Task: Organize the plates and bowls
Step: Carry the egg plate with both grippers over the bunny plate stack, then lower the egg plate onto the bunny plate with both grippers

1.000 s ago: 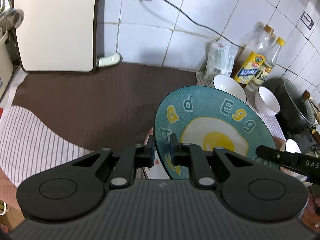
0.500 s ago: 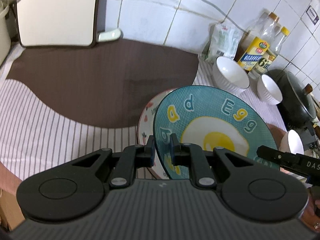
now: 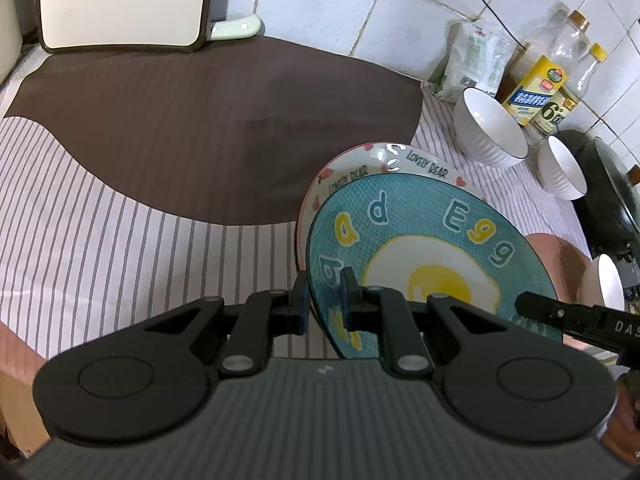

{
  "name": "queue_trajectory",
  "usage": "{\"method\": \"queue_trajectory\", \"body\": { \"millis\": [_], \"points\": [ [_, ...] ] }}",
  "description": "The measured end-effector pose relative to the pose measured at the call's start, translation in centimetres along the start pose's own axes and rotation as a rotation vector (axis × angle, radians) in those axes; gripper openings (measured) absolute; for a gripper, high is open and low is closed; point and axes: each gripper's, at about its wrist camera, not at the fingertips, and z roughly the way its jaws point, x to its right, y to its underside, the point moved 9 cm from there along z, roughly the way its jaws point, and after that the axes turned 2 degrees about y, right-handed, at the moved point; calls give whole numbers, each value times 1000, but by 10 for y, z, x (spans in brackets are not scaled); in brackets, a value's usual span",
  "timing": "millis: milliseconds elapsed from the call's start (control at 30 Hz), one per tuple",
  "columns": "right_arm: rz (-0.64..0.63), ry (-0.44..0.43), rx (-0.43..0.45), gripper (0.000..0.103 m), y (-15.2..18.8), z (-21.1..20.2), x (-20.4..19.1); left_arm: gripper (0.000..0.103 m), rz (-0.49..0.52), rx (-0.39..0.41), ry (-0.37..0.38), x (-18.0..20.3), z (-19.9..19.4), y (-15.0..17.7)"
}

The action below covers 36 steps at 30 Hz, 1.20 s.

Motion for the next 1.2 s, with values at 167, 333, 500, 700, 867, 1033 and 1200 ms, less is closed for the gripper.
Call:
{"method": "queue_trajectory", "body": {
  "millis": [167, 333, 500, 700, 867, 1033, 1200],
  "points": [
    [-16, 49, -25, 18, 3, 7, -1, 13, 16, 15, -30, 0, 4, 2],
    [-105, 126, -28, 18, 2, 9, -9, 13, 13, 19, -32, 0, 5, 0],
    [-206, 210, -29, 25, 0, 14, -16, 14, -3, 15, -46, 0, 7, 1],
    [-377, 315, -2, 32, 0, 20, -25, 14, -4, -10, -60, 1, 10, 1],
    [-456, 360, 28, 34, 1, 24, -25, 14, 20, -4, -94, 5, 11, 1],
    [-540, 405, 59, 37, 1, 30, -32, 14, 10, -6, -107, 5, 13, -1],
    [-583, 427, 92, 39, 0, 34, -34, 15, 18, -6, -132, 7, 14, -2]
  ]
}}
